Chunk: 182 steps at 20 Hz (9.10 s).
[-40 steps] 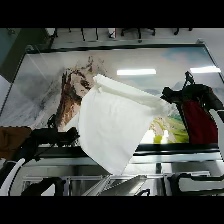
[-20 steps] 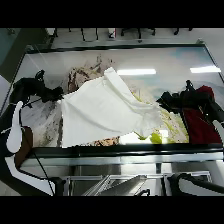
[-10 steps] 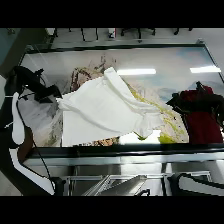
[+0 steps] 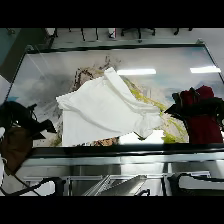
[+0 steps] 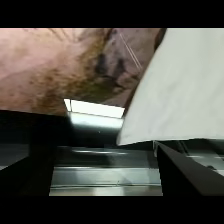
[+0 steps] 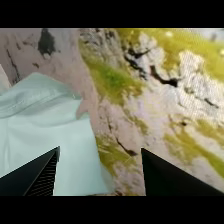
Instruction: Fold the shirts.
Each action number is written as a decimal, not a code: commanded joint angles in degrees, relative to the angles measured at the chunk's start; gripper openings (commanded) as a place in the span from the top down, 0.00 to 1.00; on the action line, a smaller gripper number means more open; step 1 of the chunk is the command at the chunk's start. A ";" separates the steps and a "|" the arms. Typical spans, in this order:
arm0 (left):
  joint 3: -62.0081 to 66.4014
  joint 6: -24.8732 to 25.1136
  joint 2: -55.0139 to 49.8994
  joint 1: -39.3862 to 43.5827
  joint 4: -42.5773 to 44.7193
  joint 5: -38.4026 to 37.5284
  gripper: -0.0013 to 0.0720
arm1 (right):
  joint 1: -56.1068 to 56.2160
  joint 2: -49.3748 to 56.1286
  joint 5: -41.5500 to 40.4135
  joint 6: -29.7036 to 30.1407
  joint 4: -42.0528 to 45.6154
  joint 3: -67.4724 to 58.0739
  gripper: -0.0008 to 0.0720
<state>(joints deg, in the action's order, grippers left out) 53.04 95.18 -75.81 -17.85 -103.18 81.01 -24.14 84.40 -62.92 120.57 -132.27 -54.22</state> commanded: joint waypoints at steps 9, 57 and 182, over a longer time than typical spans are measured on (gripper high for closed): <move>-12.66 12.63 -2.73 -0.63 -19.78 -13.66 0.45 | -0.04 0.50 -3.91 1.20 0.04 -0.02 0.19; 56.81 -6.47 21.24 -15.98 -27.89 -4.66 0.96 | -8.79 -27.91 -3.76 -6.51 -25.42 -59.17 0.96; 62.69 -7.89 -33.48 10.62 7.54 18.49 0.03 | 7.89 21.00 -6.03 -2.16 -3.96 -20.04 0.02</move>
<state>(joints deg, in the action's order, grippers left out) 116.38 88.12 -111.39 -5.67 -95.20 98.52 -16.53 102.10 -66.06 116.75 -134.91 -72.38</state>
